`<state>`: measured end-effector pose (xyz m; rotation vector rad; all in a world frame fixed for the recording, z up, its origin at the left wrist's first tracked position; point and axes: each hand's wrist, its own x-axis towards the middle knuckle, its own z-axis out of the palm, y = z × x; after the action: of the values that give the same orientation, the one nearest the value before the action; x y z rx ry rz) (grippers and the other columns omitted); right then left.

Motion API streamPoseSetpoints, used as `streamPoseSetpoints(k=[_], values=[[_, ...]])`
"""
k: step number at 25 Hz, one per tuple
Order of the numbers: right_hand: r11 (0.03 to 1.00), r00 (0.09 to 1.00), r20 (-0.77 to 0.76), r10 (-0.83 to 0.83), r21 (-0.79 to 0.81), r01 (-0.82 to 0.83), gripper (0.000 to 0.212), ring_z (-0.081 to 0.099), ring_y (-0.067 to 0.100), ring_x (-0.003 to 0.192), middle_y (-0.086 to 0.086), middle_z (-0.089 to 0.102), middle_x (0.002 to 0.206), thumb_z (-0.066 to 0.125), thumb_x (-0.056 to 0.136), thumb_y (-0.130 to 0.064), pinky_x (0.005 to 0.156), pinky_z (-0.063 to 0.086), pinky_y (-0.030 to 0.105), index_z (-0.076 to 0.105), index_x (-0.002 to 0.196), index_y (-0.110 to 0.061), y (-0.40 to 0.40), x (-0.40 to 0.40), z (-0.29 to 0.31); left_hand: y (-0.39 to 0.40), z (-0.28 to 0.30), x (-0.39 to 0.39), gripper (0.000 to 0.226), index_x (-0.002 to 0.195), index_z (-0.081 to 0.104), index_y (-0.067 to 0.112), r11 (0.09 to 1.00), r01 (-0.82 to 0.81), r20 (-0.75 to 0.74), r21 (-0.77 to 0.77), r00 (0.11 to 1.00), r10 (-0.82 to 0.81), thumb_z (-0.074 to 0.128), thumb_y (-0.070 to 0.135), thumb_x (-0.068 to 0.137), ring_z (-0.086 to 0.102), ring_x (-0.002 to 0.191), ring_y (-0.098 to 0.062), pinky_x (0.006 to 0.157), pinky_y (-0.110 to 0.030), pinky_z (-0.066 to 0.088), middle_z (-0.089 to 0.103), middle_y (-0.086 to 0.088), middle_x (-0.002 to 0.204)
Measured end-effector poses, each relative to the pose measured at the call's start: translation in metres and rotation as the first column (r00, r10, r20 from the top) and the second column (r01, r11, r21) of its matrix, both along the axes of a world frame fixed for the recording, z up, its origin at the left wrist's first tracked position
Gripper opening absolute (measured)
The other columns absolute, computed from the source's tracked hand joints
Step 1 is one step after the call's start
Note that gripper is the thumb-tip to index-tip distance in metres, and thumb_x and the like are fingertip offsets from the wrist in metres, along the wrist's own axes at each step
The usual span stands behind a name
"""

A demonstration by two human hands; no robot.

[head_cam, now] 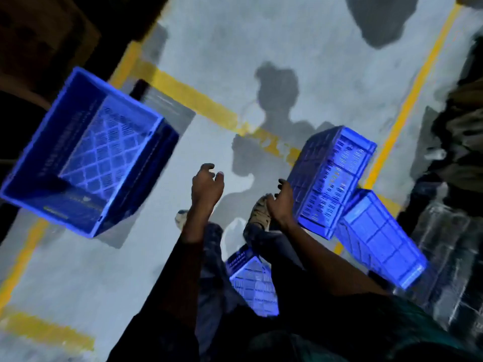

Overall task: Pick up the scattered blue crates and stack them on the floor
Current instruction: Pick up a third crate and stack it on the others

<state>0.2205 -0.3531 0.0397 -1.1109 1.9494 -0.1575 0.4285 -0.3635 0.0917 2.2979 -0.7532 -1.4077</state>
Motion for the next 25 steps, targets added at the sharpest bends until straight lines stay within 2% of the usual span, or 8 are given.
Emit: streamPoseSetpoints(k=[2, 5, 11, 15, 18, 20, 23, 25], values=[[0.979, 0.978, -0.043, -0.203, 0.004, 0.204, 0.053, 0.056, 0.033, 0.116, 0.022, 0.055, 0.129, 0.061, 0.084, -0.006, 0.097, 0.044, 0.036, 0.046, 0.134, 0.002, 0.005, -0.059, -0.010, -0.023, -0.006, -0.057, 0.037, 0.127, 0.057, 0.010, 0.996, 0.094, -0.012, -0.002, 0.995, -0.094, 0.058, 0.024, 0.093, 0.062, 0.111, -0.030, 0.094, -0.034, 0.047, 0.068, -0.014, 0.116], [0.911, 0.907, -0.082, -0.413, -0.013, 0.413, 0.053, 0.053, 0.036, 0.121, 0.023, 0.054, 0.130, 0.063, 0.085, -0.005, 0.100, 0.043, 0.042, 0.047, 0.135, 0.002, 0.022, -0.135, -0.038, -0.048, -0.031, -0.141, 0.035, 0.125, 0.059, 0.008, 0.941, 0.338, -0.053, -0.018, 0.940, -0.338, 0.061, 0.021, 0.092, 0.064, 0.108, -0.030, 0.091, -0.033, 0.047, 0.071, -0.016, 0.111], [0.740, 0.745, -0.111, -0.658, 0.087, 0.666, 0.049, 0.058, 0.036, 0.104, 0.023, 0.051, 0.129, 0.060, 0.091, -0.010, 0.081, 0.045, 0.036, 0.045, 0.137, -0.002, 0.046, -0.263, -0.103, -0.069, -0.107, -0.283, 0.038, 0.129, 0.057, 0.008, 0.576, 0.817, -0.068, -0.002, 0.575, -0.816, 0.060, 0.023, 0.093, 0.065, 0.107, -0.032, 0.086, -0.031, 0.047, 0.070, -0.017, 0.112], [0.638, 0.636, -0.159, -0.755, 0.041, 0.769, 0.046, 0.048, 0.041, 0.123, 0.022, 0.047, 0.133, 0.056, 0.096, -0.024, 0.099, 0.043, 0.049, 0.046, 0.136, -0.003, 0.062, -0.311, -0.151, -0.066, -0.165, -0.337, 0.047, 0.137, 0.048, 0.005, 0.494, 0.868, -0.086, 0.045, 0.496, -0.864, 0.055, 0.029, 0.097, 0.063, 0.109, -0.034, 0.086, -0.034, 0.047, 0.067, -0.018, 0.118], [0.539, 0.546, -0.190, -0.816, 0.090, 0.837, 0.050, 0.048, 0.041, 0.126, 0.021, 0.049, 0.136, 0.046, 0.101, -0.040, 0.103, 0.038, 0.050, 0.048, 0.135, -0.005, 0.092, -0.331, -0.194, -0.048, -0.223, -0.362, 0.061, 0.140, 0.037, -0.002, 0.511, 0.845, -0.074, 0.160, 0.526, -0.847, 0.055, 0.036, 0.097, 0.057, 0.116, -0.040, 0.086, -0.041, 0.047, 0.059, -0.023, 0.124], [0.565, 0.583, -0.132, -0.802, 0.151, 0.811, 0.053, 0.052, 0.040, 0.122, 0.019, 0.056, 0.131, 0.044, 0.097, -0.054, 0.103, 0.040, 0.049, 0.056, 0.128, -0.013, 0.107, -0.337, -0.218, -0.031, -0.249, -0.370, 0.064, 0.136, 0.037, -0.004, 0.547, 0.807, -0.129, 0.222, 0.580, -0.804, 0.056, 0.041, 0.095, 0.057, 0.114, -0.043, 0.085, -0.047, 0.051, 0.055, -0.023, 0.127], [0.641, 0.664, -0.079, -0.743, 0.203, 0.741, 0.051, 0.060, 0.036, 0.104, 0.015, 0.065, 0.103, 0.047, 0.089, -0.067, 0.093, 0.046, 0.043, 0.059, 0.093, -0.017, 0.113, -0.341, -0.242, -0.016, -0.275, -0.376, 0.080, 0.143, 0.036, 0.008, 0.685, 0.682, -0.215, 0.257, 0.731, -0.647, 0.057, 0.059, 0.084, 0.060, 0.111, -0.038, 0.094, -0.051, 0.053, 0.060, -0.019, 0.127], [0.672, 0.690, -0.085, -0.719, 0.166, 0.721, 0.051, 0.057, 0.033, 0.085, 0.007, 0.056, 0.077, 0.050, 0.088, -0.068, 0.075, 0.042, 0.037, 0.045, 0.068, -0.021, 0.109, -0.339, -0.245, -0.008, -0.281, -0.373, 0.088, 0.143, 0.036, 0.014, 0.756, 0.612, -0.181, 0.233, 0.791, -0.585, 0.055, 0.066, 0.076, 0.061, 0.112, -0.036, 0.096, -0.052, 0.051, 0.061, -0.017, 0.127]])
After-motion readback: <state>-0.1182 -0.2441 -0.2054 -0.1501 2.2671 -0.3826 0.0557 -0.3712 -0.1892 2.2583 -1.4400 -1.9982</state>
